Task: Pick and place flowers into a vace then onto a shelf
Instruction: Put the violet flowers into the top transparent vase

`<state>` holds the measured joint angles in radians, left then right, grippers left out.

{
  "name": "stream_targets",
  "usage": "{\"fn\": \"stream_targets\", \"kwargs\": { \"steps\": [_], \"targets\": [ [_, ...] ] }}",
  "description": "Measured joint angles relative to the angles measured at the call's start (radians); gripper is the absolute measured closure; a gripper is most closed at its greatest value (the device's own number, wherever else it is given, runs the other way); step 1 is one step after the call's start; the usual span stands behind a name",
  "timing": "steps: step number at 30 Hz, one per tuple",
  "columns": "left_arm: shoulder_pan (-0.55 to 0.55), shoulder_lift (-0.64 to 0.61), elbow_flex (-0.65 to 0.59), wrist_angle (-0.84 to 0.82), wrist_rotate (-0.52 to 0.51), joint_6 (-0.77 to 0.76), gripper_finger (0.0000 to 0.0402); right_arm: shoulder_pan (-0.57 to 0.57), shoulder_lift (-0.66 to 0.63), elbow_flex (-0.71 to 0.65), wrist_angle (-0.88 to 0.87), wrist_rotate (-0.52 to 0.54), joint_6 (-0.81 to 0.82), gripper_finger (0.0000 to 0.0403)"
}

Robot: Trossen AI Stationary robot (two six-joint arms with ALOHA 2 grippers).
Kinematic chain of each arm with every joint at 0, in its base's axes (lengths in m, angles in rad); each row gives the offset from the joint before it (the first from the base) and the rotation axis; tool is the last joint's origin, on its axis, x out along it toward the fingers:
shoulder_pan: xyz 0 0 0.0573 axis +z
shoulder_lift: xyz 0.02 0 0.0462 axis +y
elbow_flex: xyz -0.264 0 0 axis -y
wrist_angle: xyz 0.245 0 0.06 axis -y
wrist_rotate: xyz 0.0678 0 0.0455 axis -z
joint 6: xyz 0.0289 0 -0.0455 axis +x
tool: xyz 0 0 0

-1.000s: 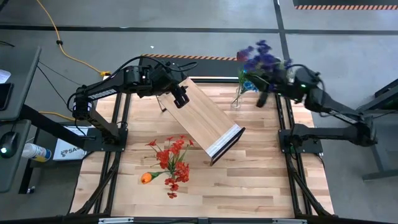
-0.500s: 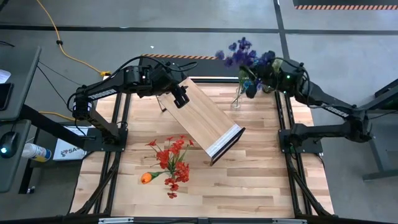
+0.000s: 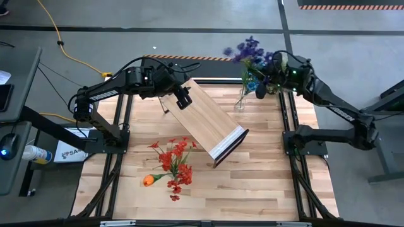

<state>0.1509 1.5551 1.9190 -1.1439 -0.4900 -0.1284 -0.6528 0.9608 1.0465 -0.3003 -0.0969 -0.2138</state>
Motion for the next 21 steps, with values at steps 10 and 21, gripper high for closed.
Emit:
{"fn": "stream_targets", "kwargs": {
  "steps": [10,21],
  "targets": [
    [0.000,0.000,0.000,0.008,-0.003,-0.005,0.0165,-0.017,0.074,0.000,0.010,-0.040,-0.001,0.0403],
    [0.000,0.000,0.000,0.027,-0.002,-0.007,0.0165,-0.009,0.092,0.034,-0.108,-0.005,-0.024,0.0403]
  ]
}}
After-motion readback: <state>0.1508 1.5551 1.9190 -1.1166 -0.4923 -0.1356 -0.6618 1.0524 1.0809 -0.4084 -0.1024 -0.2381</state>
